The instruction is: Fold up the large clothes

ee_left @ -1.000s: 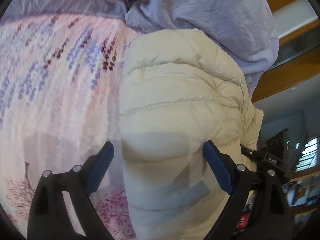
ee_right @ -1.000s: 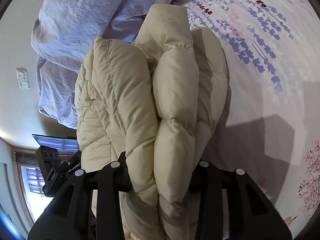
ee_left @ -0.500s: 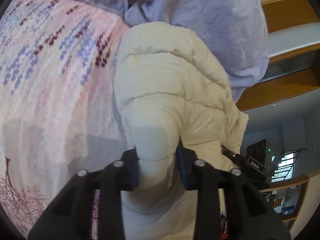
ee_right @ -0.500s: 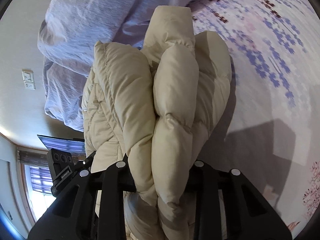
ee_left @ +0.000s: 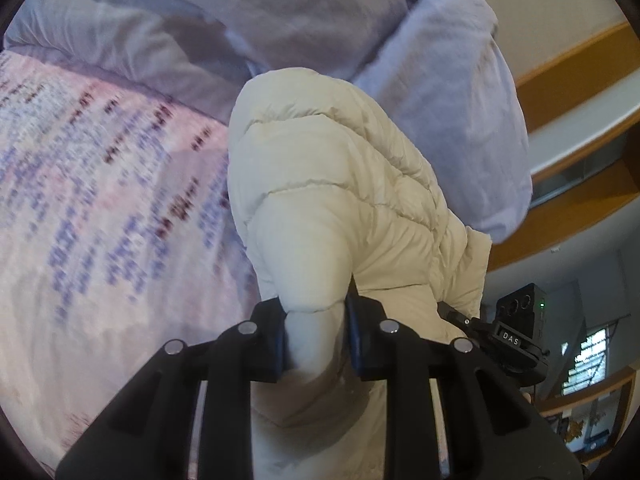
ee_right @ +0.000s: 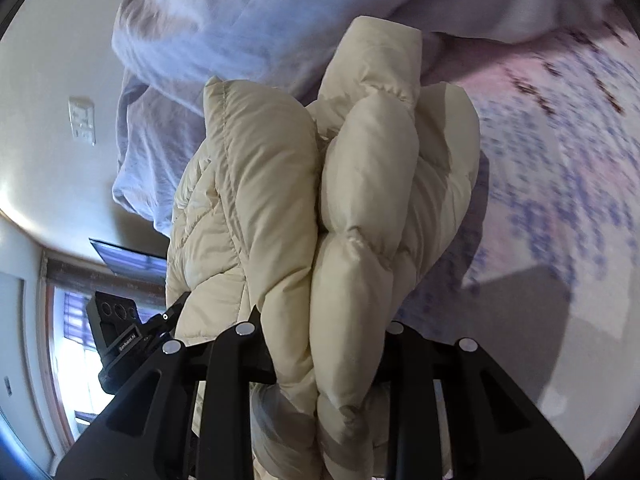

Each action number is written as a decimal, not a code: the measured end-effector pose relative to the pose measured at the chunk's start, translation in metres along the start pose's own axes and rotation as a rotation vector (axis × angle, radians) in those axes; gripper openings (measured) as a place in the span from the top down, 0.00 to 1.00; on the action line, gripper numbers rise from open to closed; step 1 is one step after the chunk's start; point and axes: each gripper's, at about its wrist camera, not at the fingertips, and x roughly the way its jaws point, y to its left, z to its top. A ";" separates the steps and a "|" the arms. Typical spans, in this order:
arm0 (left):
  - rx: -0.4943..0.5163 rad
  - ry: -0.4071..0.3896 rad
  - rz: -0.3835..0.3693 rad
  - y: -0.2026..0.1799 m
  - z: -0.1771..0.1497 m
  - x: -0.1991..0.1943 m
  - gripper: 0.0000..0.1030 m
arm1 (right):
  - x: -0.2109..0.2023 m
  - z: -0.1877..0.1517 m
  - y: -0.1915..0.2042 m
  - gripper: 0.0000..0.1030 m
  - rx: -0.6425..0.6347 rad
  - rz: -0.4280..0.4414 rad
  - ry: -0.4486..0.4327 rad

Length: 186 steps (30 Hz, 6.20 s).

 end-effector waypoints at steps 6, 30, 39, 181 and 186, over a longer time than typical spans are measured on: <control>0.045 -0.037 0.120 0.011 0.012 -0.001 0.77 | 0.019 0.009 0.013 0.74 -0.072 -0.080 -0.008; 0.314 -0.088 0.378 -0.054 -0.010 0.009 0.36 | -0.003 -0.055 0.101 0.40 -0.501 -0.437 -0.164; 0.381 -0.030 0.465 -0.054 -0.030 0.033 0.29 | 0.042 -0.071 0.067 0.43 -0.447 -0.509 -0.067; 0.301 -0.031 0.304 -0.072 -0.171 -0.118 0.02 | -0.054 -0.235 0.115 0.01 -0.318 -0.502 -0.148; 0.298 -0.030 0.306 -0.071 -0.171 -0.116 0.02 | -0.053 -0.235 0.115 0.01 -0.317 -0.502 -0.147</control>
